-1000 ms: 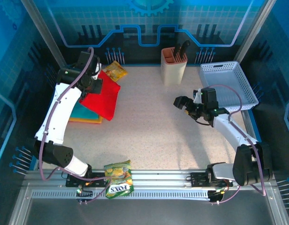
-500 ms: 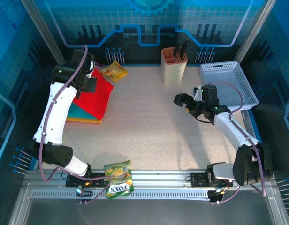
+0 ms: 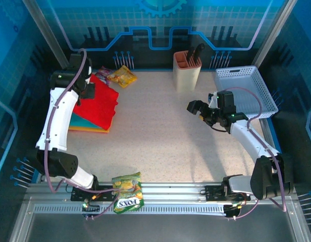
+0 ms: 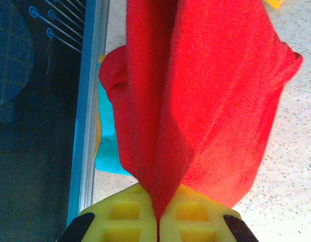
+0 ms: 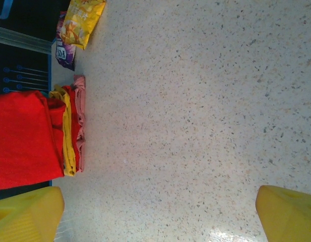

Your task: Fold and stack the t-shirts

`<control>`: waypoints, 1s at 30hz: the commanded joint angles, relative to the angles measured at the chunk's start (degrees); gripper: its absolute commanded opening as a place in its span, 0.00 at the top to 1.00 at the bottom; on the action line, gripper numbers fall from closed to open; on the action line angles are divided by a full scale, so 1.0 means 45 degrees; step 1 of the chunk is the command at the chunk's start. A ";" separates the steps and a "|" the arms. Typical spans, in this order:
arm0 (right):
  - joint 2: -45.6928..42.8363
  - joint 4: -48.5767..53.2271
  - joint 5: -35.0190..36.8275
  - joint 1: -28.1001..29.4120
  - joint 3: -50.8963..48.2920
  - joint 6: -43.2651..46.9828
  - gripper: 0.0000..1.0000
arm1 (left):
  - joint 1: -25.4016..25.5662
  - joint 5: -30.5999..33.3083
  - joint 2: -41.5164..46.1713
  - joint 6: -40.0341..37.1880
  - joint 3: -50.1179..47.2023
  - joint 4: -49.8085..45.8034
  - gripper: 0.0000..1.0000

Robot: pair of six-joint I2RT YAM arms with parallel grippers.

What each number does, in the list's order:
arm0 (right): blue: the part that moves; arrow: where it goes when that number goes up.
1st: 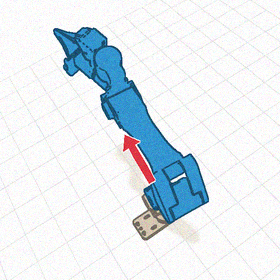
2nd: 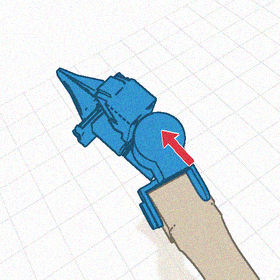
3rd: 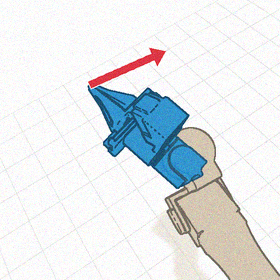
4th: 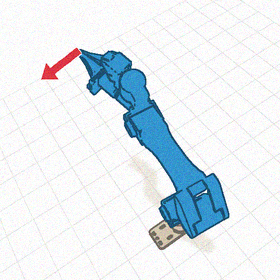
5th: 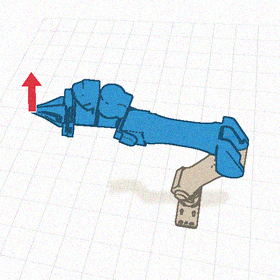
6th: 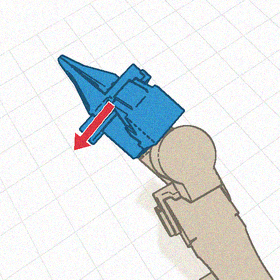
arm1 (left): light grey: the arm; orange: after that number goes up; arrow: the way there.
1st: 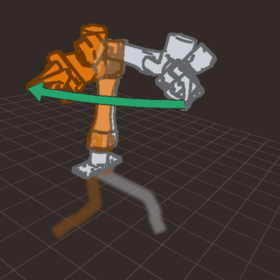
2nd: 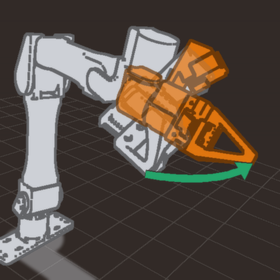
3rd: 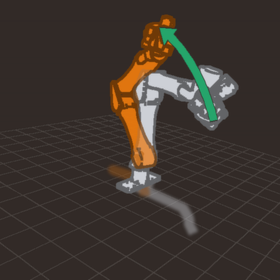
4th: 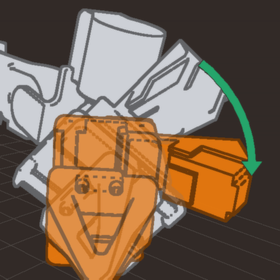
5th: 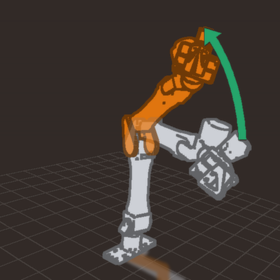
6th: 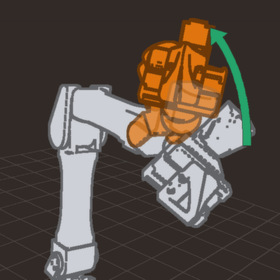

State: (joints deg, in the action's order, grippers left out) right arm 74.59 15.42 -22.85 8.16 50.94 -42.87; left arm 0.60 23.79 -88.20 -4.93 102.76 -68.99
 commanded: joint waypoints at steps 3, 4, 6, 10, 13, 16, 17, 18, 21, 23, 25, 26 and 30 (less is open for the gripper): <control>0.0026 0.0533 0.0088 -0.0106 0.0438 0.0391 0.02 | -0.0706 0.0319 -0.0279 -0.0090 -0.0398 0.0950 1.00; 0.0052 0.0523 0.0112 -0.0127 0.0436 0.0414 0.02 | -0.0874 0.0247 -0.0287 -0.0060 -0.0538 0.1089 1.00; 0.0156 0.0482 0.0063 -0.0134 0.0438 0.0412 0.02 | -0.1246 0.0095 -0.0381 0.0083 -0.0655 0.1207 1.00; 0.0450 0.0031 -0.0138 -0.0115 0.0286 0.0126 0.02 | -0.1894 0.0059 -0.0740 0.0509 -0.0400 0.0912 1.00; 0.0495 -0.0294 -0.0233 -0.0095 0.0147 -0.0051 0.02 | -0.2117 0.0157 -0.0812 0.0500 -0.0671 0.1242 1.00; 0.0574 -0.0200 -0.0236 -0.0098 0.0255 0.0048 0.02 | -0.2321 -0.0116 -0.1016 0.0681 -0.0743 0.1432 1.00; 0.0594 -0.0126 -0.0234 -0.0086 0.0313 0.0119 0.02 | -0.2359 -0.0137 -0.1077 0.0699 -0.0728 0.1466 1.00; 0.0598 -0.0054 -0.0233 -0.0086 0.0386 0.0169 0.02 | -0.2400 -0.0079 -0.1154 0.0731 -0.0745 0.1498 1.00; 0.0568 0.0010 -0.0217 -0.0095 0.0410 0.0249 0.02 | -0.2533 -0.0001 -0.1331 0.0816 -0.0852 0.1642 1.00; 0.0540 -0.0028 -0.0180 -0.0086 0.0352 0.0279 0.02 | -0.2603 -0.0017 -0.1430 0.0850 -0.1027 0.1772 1.00; 0.0572 -0.0067 -0.0178 -0.0092 0.0274 0.0277 0.02 | -0.2667 -0.0052 -0.1519 0.0878 -0.1218 0.1898 1.00; 0.0592 -0.0084 -0.0190 -0.0088 0.0253 0.0276 0.02 | -0.2706 -0.0034 -0.1579 0.0914 -0.1331 0.1960 1.00; 0.0726 -0.0123 -0.0273 -0.0083 0.0261 0.0272 0.02 | -0.3024 -0.0105 -0.1918 0.1298 -0.1408 0.2019 1.00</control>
State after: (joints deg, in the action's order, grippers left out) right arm 76.77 14.96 -23.03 8.16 51.11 -42.41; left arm -11.53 23.57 -95.92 -1.34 96.75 -61.14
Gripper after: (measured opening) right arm 0.980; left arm 0.070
